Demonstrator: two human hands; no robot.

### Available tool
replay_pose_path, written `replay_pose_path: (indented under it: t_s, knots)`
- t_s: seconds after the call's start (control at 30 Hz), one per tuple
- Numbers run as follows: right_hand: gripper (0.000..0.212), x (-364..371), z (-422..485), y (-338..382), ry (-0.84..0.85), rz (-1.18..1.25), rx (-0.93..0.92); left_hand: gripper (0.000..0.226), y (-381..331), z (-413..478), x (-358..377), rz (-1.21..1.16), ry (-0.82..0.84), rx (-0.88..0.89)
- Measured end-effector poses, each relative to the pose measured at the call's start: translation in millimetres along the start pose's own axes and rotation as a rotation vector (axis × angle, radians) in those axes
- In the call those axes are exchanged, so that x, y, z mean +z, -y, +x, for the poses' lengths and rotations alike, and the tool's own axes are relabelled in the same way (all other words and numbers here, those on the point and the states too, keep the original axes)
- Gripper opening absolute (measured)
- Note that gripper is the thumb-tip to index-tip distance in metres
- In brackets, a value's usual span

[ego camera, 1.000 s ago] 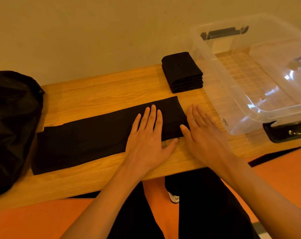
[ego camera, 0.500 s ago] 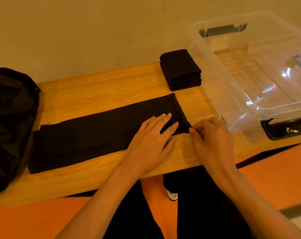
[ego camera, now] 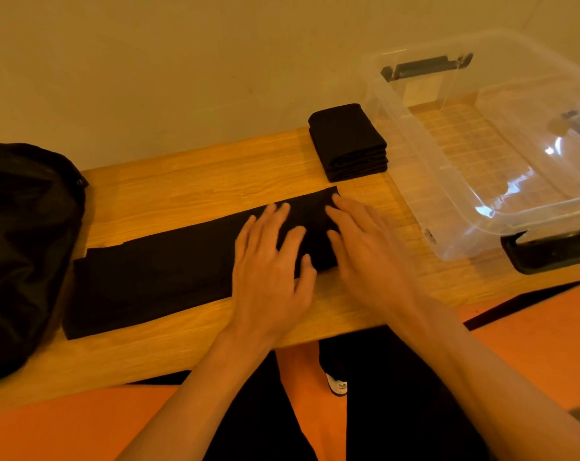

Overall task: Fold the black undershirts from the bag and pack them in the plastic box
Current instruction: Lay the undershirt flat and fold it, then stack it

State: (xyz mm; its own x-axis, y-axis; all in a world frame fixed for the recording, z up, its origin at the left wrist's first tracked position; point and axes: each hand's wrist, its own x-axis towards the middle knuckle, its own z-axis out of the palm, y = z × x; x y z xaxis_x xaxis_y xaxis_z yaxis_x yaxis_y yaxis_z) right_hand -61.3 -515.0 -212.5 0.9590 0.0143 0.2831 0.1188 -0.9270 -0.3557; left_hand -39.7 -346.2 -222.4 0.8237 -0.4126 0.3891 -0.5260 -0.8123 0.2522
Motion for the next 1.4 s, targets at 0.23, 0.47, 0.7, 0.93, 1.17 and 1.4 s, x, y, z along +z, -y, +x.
replay_pose_path:
  t_s: [0.23, 0.47, 0.7, 0.93, 1.17, 1.4]
  knots:
    - [0.091, 28.5, 32.3, -1.6, 0.362, -0.299, -0.03, 0.081, 40.4, -14.1, -0.7, 0.324, 0.34, -0.315]
    - [0.095, 16.7, 22.4, -25.1, 0.373, -0.23, 0.138, 0.082, 35.7, -15.9, -0.3, 0.316, 0.364, -0.334]
    - [0.086, 2.7, 18.9, 19.1, 0.235, -0.157, 0.033, 0.075, 33.1, -25.7, -17.0, 0.149, 0.138, -0.306]
    - [0.079, 39.3, 53.8, 95.5, 0.327, -0.144, -0.185, 0.075, 78.9, -78.5, -56.7, 0.204, 0.148, -0.461]
    - [0.069, 81.9, 60.9, 175.2, 0.513, -0.104, -0.337, 0.069, 121.9, -144.8, -84.6, -0.073, -0.138, -0.759]
    - [0.077, 93.6, 45.7, 155.1, 0.488, -0.285, -0.326, 0.041, 139.1, -140.5, -94.2, -0.231, -0.369, -0.868]
